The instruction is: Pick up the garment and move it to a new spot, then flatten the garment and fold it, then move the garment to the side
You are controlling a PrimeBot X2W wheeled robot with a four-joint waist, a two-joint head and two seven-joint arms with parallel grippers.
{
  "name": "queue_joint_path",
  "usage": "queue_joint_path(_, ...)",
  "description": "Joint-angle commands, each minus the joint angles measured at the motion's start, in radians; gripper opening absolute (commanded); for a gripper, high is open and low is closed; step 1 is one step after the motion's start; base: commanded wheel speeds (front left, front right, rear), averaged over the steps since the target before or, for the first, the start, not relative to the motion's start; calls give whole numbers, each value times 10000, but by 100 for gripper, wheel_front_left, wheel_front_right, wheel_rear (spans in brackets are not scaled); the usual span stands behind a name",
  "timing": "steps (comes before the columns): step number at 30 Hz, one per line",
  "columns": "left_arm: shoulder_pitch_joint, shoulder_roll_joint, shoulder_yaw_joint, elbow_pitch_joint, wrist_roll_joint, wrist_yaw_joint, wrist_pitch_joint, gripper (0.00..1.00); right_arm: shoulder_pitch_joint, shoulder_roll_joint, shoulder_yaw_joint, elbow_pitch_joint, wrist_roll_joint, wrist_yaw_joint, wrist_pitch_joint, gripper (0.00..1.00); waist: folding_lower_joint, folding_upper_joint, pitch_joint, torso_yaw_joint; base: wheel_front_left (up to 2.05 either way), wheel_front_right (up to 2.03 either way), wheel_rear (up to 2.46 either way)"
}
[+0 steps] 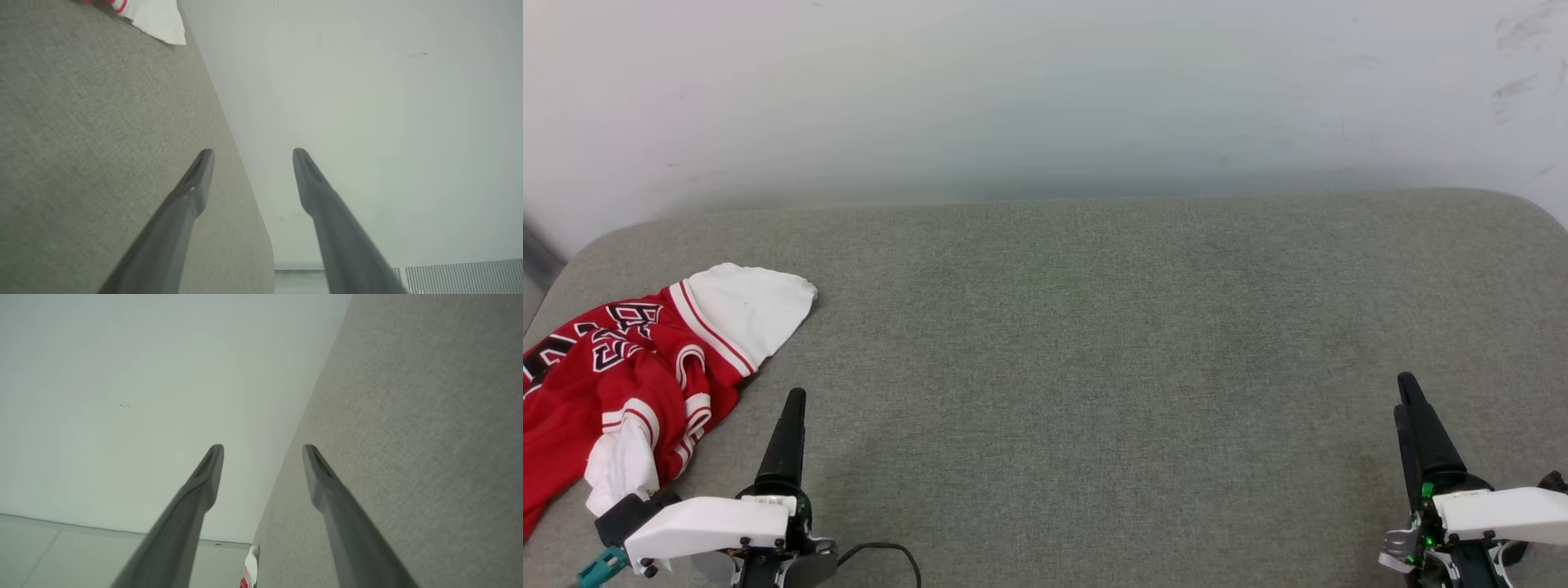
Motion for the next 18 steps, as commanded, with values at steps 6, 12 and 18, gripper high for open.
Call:
queue_joint_path(6,-39,23,-328,-621,1690,573,-310,100,-16,-2,160,-700,-1771,2,-318,100,0,0,18,4,0,0,0)
queue_joint_path(12,50,26,-604,-804,3038,1017,-554,100,79,-1,343,-969,-3267,2,-564,100,0,0,20,10,0,0,0)
queue_joint_path(18,131,92,-861,-889,4139,1317,-782,100,209,0,450,-1045,-4454,2,-798,100,0,0,20,22,0,0,0)
